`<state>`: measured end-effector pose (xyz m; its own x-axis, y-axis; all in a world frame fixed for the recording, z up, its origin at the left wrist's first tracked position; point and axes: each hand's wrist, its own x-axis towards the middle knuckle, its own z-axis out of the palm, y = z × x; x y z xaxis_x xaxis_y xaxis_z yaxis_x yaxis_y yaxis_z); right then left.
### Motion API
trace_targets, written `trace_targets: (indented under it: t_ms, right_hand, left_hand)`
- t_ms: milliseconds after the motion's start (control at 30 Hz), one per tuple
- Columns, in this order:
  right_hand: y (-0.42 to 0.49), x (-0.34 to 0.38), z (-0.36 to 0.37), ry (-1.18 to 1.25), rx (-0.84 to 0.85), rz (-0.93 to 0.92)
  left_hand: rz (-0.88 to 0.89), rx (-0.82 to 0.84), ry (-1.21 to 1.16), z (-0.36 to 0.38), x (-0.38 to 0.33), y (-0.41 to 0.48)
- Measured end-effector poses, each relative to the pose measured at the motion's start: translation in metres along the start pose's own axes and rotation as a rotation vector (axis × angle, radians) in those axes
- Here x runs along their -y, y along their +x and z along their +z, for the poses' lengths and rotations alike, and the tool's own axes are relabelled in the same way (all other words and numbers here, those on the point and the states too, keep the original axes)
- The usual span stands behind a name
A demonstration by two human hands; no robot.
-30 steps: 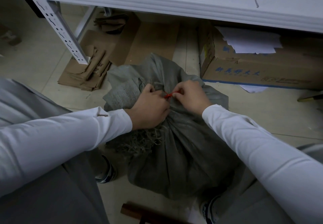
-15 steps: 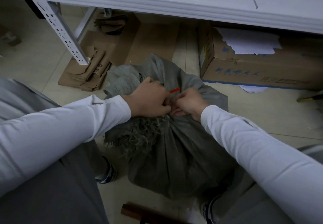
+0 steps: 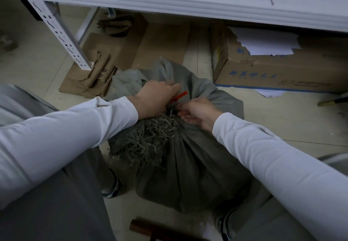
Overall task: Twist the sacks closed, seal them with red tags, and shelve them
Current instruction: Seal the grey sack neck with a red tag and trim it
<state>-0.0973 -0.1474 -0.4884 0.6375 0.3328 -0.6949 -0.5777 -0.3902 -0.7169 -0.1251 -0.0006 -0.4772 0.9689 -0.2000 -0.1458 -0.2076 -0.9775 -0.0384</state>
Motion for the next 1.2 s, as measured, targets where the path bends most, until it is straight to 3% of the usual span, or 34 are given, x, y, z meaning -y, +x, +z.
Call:
trace_targets:
  t_ms: [200,600,900,1067,1200]
  right_hand:
    - [0.007,-0.001,0.004,-0.081,0.005,-0.030]
    - [0.014,-0.009,0.005,-0.060,-0.220,-0.204]
    - [0.010,0.006,0.001,-0.111,-0.066,-0.092]
    - [0.005,0.019,-0.003,0.063,0.013,-0.008]
    - [0.004,0.019,0.000,0.178,0.021,0.032]
  left_hand:
    - [0.201,-0.088,0.158,0.014,0.009,-0.005]
    - [0.176,-0.079,0.108,0.010,0.009,0.001]
    - [0.140,-0.100,0.080,0.012,0.008,0.002]
    - [0.264,-0.322,-0.001,0.016,0.017,0.002]
    - [0.437,-0.530,0.140,0.026,0.029,0.005]
